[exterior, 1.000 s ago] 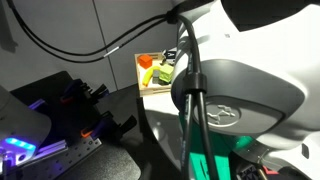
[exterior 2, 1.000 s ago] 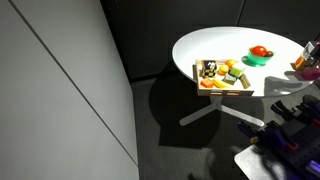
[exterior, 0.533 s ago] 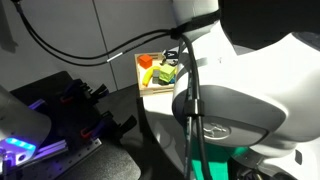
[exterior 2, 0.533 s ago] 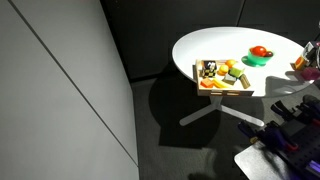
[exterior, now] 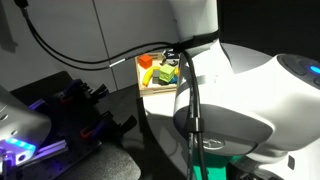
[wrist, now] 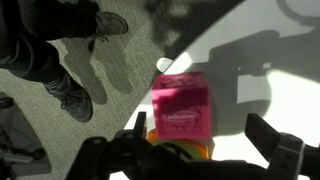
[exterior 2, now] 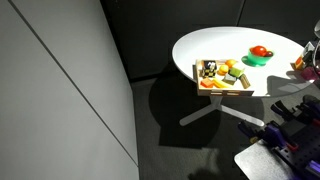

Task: Put the pink block in the box

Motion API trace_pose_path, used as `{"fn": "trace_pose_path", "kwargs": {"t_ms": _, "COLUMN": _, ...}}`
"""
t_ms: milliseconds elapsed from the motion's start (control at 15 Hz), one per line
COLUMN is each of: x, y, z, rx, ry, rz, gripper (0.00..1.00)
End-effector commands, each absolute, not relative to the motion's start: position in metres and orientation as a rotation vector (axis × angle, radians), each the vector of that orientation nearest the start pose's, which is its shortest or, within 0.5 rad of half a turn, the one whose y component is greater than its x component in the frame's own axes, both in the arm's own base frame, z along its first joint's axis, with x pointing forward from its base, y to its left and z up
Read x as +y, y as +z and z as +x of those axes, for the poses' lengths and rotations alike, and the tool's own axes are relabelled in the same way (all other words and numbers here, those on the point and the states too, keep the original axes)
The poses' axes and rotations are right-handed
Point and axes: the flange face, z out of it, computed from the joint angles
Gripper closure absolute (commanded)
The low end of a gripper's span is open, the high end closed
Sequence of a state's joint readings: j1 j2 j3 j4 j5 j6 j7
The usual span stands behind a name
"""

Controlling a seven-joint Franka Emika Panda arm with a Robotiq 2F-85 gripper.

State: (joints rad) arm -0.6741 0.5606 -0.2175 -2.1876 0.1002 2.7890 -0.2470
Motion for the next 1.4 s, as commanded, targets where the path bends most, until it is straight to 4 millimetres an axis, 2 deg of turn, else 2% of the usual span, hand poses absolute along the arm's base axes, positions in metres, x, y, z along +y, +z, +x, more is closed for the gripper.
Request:
{"fn": "trace_pose_path", "kwargs": {"t_ms": 0, "x": -0.449, "y": 0.133, "z": 0.344, "rx": 1.099, "ry": -0.048, "rz": -3.046, "gripper": 0.00}}
{"fn": "trace_pose_path", "kwargs": {"t_ms": 1000, "x": -0.456, "y": 0.110, "z": 0.338, "rx": 1.109, "ry": -0.054, "rz": -3.070, "gripper": 0.00}}
{"fn": "trace_pose_path", "kwargs": {"t_ms": 1067, "x": -0.456, "y": 0.110, "z": 0.338, "rx": 1.109, "ry": -0.053, "rz": -3.073, "gripper": 0.25}}
{"fn": "trace_pose_path", "kwargs": {"t_ms": 1133, "x": -0.456, "y": 0.109, "z": 0.338, "rx": 1.107, "ry": -0.053, "rz": -3.076, "gripper": 0.26}}
{"fn": "trace_pose_path", "kwargs": {"t_ms": 1333, "x": -0.454, "y": 0.113, "z": 0.337, "rx": 1.107, "ry": -0.045, "rz": -3.078, "gripper": 0.51}}
